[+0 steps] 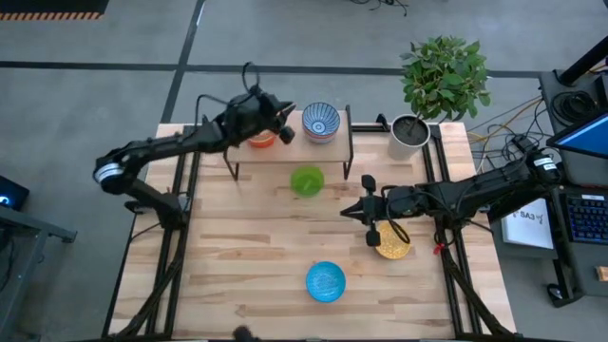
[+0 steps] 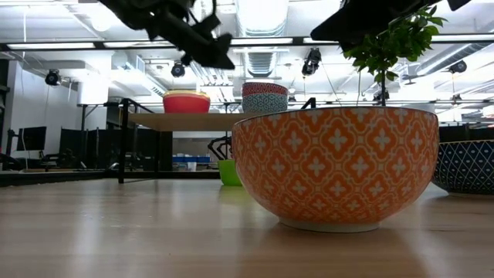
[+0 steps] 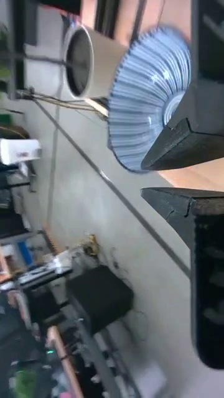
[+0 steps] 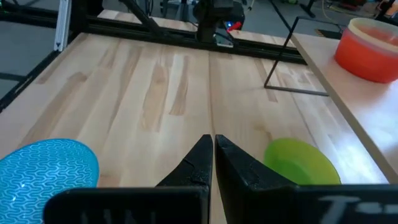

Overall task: Place and stack bowls onto a shelf
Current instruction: Stack the blue patterned bowl on top of the orange patterned bowl on the shelf

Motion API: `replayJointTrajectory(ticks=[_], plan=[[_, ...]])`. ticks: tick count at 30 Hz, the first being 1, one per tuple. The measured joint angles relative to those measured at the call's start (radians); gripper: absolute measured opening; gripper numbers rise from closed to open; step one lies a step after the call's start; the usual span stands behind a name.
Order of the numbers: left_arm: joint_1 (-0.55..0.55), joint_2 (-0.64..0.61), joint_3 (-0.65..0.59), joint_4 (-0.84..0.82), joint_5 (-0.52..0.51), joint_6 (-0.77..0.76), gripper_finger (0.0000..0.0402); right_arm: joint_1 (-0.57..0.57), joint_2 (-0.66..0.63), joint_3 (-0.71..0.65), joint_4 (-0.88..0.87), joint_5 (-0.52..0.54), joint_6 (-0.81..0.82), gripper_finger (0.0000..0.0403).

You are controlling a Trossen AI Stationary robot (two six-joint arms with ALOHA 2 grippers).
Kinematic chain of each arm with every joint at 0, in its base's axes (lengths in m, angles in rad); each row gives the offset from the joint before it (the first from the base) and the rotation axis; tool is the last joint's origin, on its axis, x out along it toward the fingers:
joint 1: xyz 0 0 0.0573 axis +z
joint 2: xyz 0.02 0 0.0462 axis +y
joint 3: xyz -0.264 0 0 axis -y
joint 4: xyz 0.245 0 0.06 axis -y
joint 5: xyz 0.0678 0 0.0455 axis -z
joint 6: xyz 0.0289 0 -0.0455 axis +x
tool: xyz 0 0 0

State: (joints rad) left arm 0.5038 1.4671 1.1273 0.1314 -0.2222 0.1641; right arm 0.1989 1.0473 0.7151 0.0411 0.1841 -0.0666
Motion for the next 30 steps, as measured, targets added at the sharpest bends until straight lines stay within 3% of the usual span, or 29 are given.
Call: replayJointTrajectory(ticks=[5,12,30], plan=[[0.024,0.106,0.085,-0.039,0.07,-0.005,0.0037,0.0,0.0,0.0,0.001,0.0,0.003,0.0009],[0.024,0.192,0.186,-0.136,0.075,-0.001,0.0037,0.0,0.001,0.0,0.001,0.0,0.003,0.0009],[0.025,0.195,0.172,-0.149,0.074,-0.047,0.0037,0.0,0.001,-0.001,0.0,0.0,0.004,0.0009]])
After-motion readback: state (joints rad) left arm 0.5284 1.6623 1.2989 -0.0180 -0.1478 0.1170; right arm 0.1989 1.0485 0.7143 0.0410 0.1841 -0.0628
